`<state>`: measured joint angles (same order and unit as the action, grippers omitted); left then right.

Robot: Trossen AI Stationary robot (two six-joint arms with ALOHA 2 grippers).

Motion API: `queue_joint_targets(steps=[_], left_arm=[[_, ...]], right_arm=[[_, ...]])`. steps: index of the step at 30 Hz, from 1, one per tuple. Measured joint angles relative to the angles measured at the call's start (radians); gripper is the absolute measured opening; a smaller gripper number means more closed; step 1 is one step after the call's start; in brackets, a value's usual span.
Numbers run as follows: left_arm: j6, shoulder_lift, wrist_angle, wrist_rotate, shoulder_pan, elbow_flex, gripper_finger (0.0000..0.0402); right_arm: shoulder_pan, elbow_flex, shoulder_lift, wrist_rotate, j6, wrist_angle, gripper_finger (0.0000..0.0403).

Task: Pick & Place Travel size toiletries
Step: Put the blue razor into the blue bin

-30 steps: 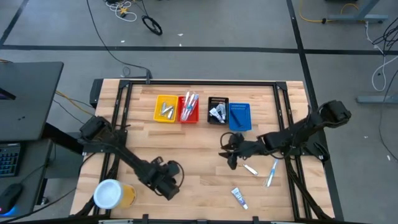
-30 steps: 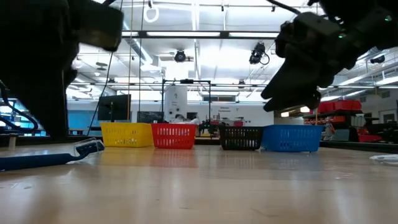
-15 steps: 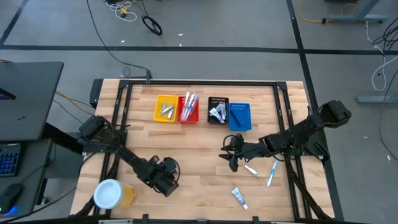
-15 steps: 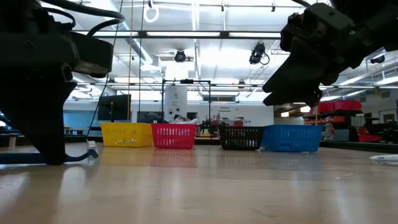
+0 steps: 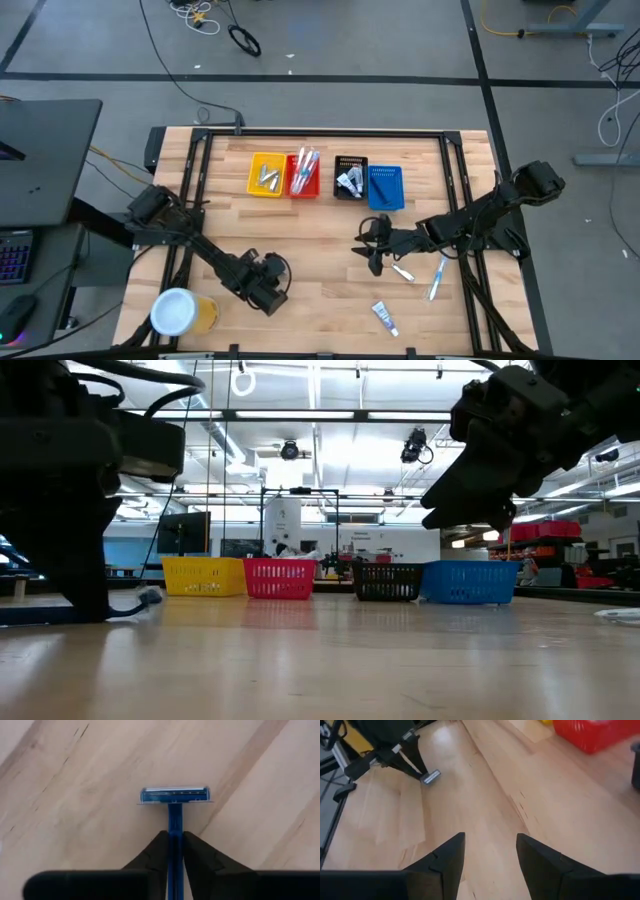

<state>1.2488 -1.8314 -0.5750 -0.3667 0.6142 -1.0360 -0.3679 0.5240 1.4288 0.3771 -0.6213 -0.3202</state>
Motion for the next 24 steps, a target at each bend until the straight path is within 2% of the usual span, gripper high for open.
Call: queue_joint_targets(steps=[2, 6, 9, 13, 19, 24], left_arm=[[-0.005, -0.005, 0.020, -0.026, -0.010, -0.009, 0.0043], [-0.049, -0.006, 0.030, -0.148, -0.049, -0.058, 0.0040], [-0.163, -0.006, 0.039, -0.187, -0.090, -0.118, 0.0051], [-0.362, -0.006, 0.125, -0.237, -0.154, -0.211, 0.0052], [-0.710, -0.005, 0.343, -0.214, -0.227, -0.339, 0.0048], [-0.861, -0.003, 0.468, -0.206, -0.257, -0.391, 0.0054]], right_arm=[[0.000, 0.000, 0.000, 0.000, 0.053, -0.015, 0.0188], [0.000, 0.000, 0.000, -0.009, 0.178, -0.072, 0.0188], [0.000, 0.000, 0.000, -0.040, 0.238, -0.093, 0.0188], [0.000, -0.001, 0.000, -0.066, 0.239, -0.091, 0.0188], [0.000, -0.001, 0.000, -0.084, 0.240, -0.088, 0.0188], [-0.002, -0.001, 0.000, -0.119, 0.306, -0.143, 0.0188]])
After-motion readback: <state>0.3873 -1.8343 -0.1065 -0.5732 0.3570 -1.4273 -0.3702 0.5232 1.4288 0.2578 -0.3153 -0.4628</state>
